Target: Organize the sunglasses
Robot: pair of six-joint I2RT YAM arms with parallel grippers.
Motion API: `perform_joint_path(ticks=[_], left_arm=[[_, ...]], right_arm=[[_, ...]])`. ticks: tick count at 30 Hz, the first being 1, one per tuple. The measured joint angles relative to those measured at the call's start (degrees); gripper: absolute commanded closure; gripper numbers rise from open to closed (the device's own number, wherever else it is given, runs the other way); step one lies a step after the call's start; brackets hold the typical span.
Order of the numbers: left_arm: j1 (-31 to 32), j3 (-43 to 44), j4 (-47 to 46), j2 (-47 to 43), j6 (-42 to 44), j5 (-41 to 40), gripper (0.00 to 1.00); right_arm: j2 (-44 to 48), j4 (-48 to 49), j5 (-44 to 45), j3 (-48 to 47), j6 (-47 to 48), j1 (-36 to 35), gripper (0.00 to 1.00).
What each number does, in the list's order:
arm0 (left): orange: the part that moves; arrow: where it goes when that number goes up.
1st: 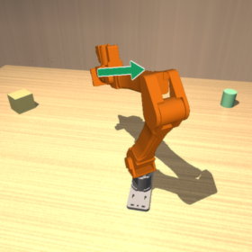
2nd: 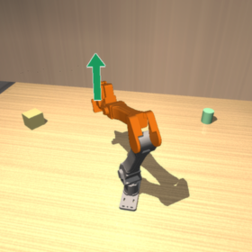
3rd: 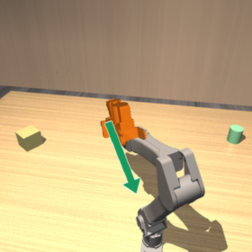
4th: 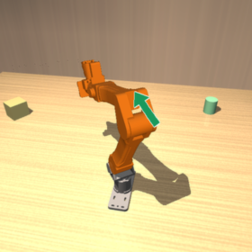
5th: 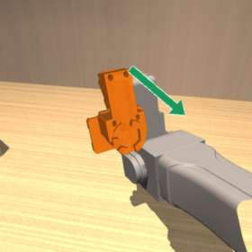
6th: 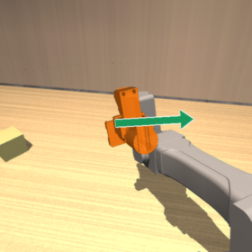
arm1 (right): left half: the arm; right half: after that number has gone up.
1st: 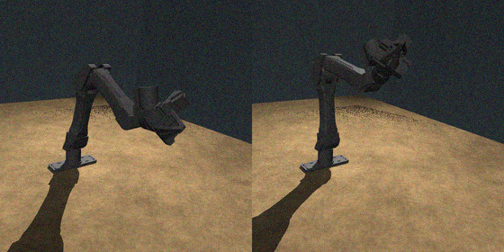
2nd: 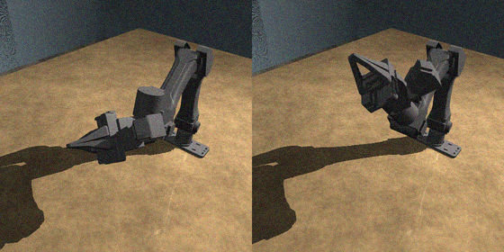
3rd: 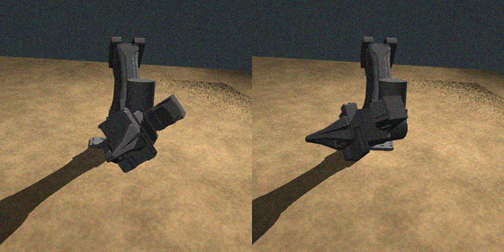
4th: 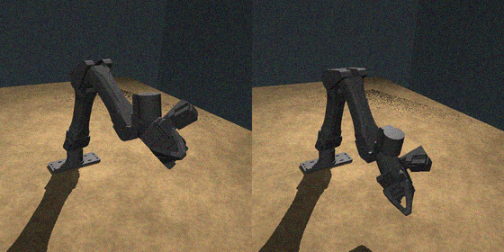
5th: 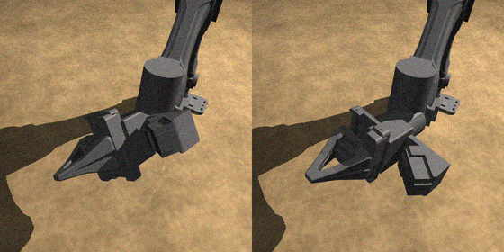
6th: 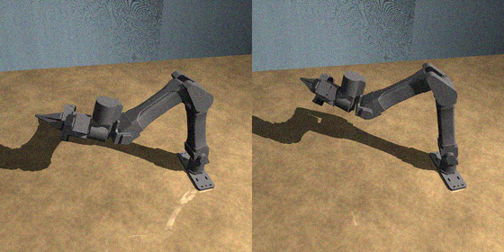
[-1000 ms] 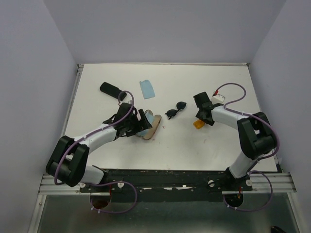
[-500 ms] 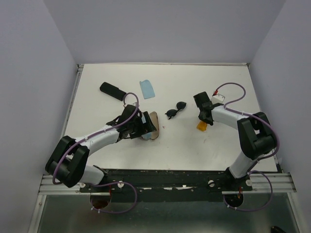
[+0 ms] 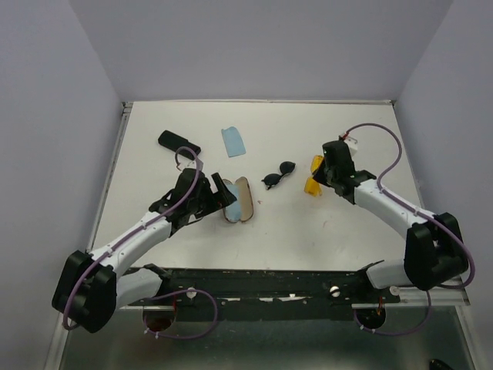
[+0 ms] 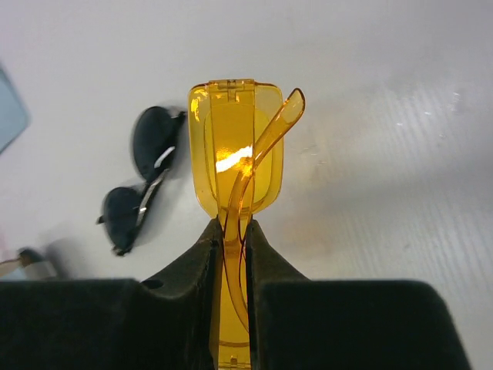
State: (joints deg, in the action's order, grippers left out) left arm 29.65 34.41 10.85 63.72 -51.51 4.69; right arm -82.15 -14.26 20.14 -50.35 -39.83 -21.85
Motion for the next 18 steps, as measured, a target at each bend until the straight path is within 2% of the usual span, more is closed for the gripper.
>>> perform_joint_path(ticks=[5,10,18], left_arm=[[-3.7,0.0,0.0,1.8,0.0,-1.1,0.16],[-4.9,0.3,-0.4,7.4,0.1,-1.0,0.42],[-5.3,0.2,-0.9,10.1,-0.4,-0.9,0.46]], right_arm=[[4.6,7.2,-12.8,1.1,3.3,-2.6,0.98],[4.2,11.9,-19.5,0.3,5.5,-12.0,0.98],[-6.6,12.6,-18.1,-10.0,6.0,-24.5,0.98]])
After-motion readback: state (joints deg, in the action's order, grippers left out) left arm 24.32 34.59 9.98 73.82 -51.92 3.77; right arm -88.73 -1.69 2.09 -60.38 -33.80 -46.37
